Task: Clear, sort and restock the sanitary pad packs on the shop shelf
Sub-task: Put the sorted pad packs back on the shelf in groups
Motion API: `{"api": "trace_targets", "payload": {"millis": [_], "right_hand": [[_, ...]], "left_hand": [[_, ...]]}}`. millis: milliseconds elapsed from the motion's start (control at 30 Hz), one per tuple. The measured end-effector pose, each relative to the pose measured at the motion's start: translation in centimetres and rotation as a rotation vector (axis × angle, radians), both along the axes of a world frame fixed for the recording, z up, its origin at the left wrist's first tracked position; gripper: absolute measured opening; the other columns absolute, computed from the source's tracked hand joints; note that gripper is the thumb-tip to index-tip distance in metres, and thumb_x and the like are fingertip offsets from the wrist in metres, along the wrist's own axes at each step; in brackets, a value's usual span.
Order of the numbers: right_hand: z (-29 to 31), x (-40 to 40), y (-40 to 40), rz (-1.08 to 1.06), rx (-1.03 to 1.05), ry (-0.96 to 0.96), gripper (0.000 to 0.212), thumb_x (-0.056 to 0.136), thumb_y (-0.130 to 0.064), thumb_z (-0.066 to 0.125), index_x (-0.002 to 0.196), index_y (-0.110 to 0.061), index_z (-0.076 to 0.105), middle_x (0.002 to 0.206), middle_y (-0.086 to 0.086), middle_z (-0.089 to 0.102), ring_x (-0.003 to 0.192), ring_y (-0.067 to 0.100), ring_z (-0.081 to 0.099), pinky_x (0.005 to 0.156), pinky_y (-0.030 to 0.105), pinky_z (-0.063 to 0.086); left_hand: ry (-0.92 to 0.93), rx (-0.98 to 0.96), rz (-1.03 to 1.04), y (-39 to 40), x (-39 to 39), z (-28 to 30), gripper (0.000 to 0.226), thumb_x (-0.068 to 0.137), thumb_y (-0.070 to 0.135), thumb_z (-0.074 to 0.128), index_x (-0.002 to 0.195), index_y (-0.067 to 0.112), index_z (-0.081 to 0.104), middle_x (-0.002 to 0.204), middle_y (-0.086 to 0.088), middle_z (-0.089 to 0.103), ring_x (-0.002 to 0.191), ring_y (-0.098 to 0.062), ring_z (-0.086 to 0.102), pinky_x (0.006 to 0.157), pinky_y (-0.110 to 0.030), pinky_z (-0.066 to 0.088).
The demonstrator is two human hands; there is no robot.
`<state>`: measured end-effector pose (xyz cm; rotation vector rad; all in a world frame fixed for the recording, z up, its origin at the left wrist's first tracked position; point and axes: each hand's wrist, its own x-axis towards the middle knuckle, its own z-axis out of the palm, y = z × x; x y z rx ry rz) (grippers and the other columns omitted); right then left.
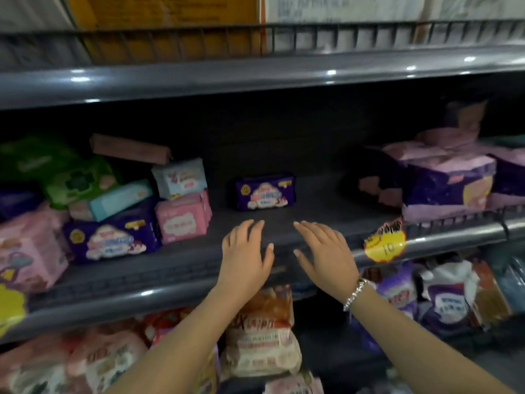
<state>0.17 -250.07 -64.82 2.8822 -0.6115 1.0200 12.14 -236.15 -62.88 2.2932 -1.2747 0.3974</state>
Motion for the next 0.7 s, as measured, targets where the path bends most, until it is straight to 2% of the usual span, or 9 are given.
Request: {"api": "trace_targets", "payload": {"millis": [133,233,300,367,500,567,600,700], "right_hand": [[1.9,5.4,-4.2,0.016,-0.010,-0.022,0.051,0.085,-0.042,0.048,0.127,-0.015,0.060,0.121,0.002,0.066,0.107,0.023,0.064,0.085,0.036,0.052],[2.3,9.4,-7.5,-0.001,0.033,0.021,0.058,0.087,-0.041,0.057,0.139,-0.017,0.050,0.136,0.005,0.056,0.119,0.029,0.056,0.095,0.041,0.045],[2.1,11.7,-9.5,-0.024,0.089,0.097,0.066,0.094,-0.045,0.050,0.151,-0.021,0.027,0.155,0.004,0.032,0.137,0.029,0.037,0.108,0.038,0.031],[2.0,13.6,-11.3,-0.053,0.185,0.208,0.074,0.096,-0.049,0.046,0.155,-0.027,0.006,0.162,0.000,0.006,0.146,0.025,0.018,0.114,0.035,0.020],[1.5,16.7,-14.1,-0.035,0.385,0.258,0.088,0.094,-0.047,0.053,0.153,-0.029,-0.009,0.161,0.007,-0.015,0.149,0.029,0.007,0.115,0.041,0.025],[1.0,18.0,-15.0,0.018,0.550,0.205,0.094,0.092,-0.040,0.060,0.153,-0.029,-0.011,0.161,0.010,-0.014,0.148,0.029,0.011,0.117,0.041,0.027],[0.8,18.4,-15.3,0.056,0.644,0.148,0.097,0.091,-0.036,0.062,0.152,-0.029,-0.013,0.162,0.012,-0.006,0.147,0.029,0.018,0.116,0.040,0.028],[0.9,18.8,-15.6,0.079,0.760,0.048,0.108,0.089,-0.029,0.067,0.150,-0.025,-0.021,0.153,0.015,0.033,0.129,0.028,0.049,0.108,0.037,0.040]], "left_hand": [[0.009,0.006,0.055,-4.7,4.7,1.6,0.054,0.100,0.038,0.040,0.148,0.018,0.028,0.151,-0.005,0.029,0.138,-0.022,0.029,0.112,-0.038,0.024],[0.027,0.009,0.085,-8.3,8.3,1.8,0.058,0.099,0.038,0.042,0.150,0.016,0.025,0.154,-0.007,0.025,0.137,-0.026,0.031,0.111,-0.039,0.030],[0.077,0.029,0.124,-10.4,10.6,1.5,0.061,0.099,0.038,0.043,0.151,0.016,0.020,0.156,-0.010,0.018,0.140,-0.029,0.026,0.112,-0.039,0.028],[0.156,0.032,0.159,-12.2,12.5,1.1,0.065,0.099,0.037,0.044,0.153,0.016,0.014,0.159,-0.013,0.007,0.144,-0.032,0.017,0.114,-0.040,0.025],[0.364,-0.068,0.157,-14.7,15.2,0.1,0.076,0.098,0.031,0.050,0.154,0.020,0.000,0.160,-0.017,-0.009,0.148,-0.033,0.004,0.116,-0.039,0.020],[0.474,-0.146,0.134,-15.5,16.2,-0.6,0.081,0.097,0.025,0.054,0.154,0.022,-0.003,0.160,-0.017,-0.006,0.147,-0.031,0.012,0.115,-0.036,0.022],[0.519,-0.187,0.114,-15.8,16.5,-0.9,0.083,0.096,0.022,0.056,0.154,0.023,-0.003,0.160,-0.016,0.000,0.146,-0.030,0.017,0.114,-0.035,0.024],[0.576,-0.289,0.099,-16.0,16.8,-1.4,0.090,0.092,0.018,0.062,0.154,0.026,-0.003,0.156,-0.013,0.016,0.141,-0.028,0.028,0.112,-0.036,0.028]]}}
